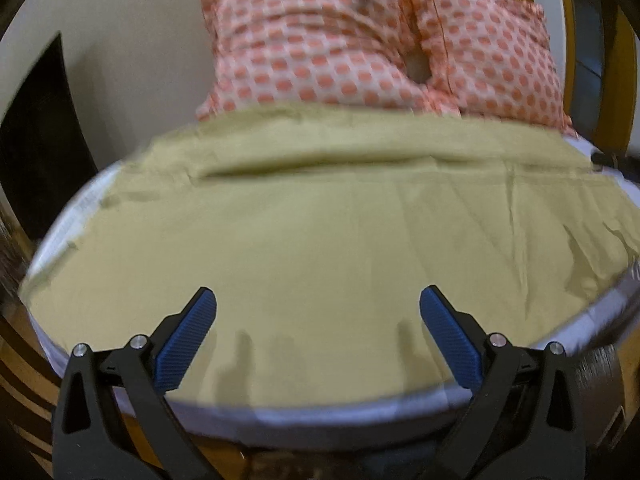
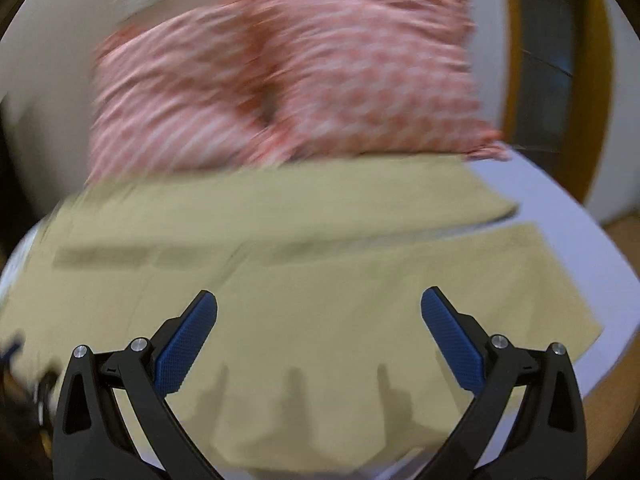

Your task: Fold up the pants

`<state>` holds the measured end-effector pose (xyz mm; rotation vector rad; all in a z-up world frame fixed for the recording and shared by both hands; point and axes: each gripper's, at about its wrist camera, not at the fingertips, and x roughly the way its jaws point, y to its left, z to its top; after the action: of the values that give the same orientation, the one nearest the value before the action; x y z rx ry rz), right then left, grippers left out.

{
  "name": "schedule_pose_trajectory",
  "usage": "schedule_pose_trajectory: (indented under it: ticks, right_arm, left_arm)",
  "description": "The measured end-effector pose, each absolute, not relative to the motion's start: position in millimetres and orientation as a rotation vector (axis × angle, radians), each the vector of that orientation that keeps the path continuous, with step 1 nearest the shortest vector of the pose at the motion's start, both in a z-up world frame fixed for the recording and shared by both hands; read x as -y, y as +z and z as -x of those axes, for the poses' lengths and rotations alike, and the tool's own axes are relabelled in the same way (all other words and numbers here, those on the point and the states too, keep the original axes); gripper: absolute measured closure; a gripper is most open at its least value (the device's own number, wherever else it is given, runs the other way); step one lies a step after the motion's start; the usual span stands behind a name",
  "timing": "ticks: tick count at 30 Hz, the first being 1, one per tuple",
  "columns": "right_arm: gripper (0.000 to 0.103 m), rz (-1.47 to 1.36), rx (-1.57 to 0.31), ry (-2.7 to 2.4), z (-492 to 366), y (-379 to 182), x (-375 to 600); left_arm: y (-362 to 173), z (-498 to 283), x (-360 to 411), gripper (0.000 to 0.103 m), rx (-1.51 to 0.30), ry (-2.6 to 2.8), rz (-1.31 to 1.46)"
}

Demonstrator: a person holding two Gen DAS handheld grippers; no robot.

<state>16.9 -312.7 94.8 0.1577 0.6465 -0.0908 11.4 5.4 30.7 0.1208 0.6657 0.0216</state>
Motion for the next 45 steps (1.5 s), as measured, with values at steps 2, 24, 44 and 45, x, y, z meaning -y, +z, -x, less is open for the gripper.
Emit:
schedule_pose_trajectory:
  ticks: [2,24,44,45]
  right_arm:
    - [0.001,-0.248,-0.685,-0.181,-71,108,350]
    - [0.088,-0.429,-0.8,-0.664,-335,15,465]
    - [0.093,-0.971,-0.56,-0.107,-7,14,485]
    - [0.086,-1.004,-0.591,-0.11,-8,6,486]
  left_arm:
    - [42,-15,-8,0.002,-0.629,0.008,-0.096]
    - [39,-69,-34,0.002,-0.651,-0.002,-0.024]
    - [86,-44,-88,0.002,-0.485,-0.04,0.161]
    - [89,-50,-90,0.002,-0.485,-0.062,0.175]
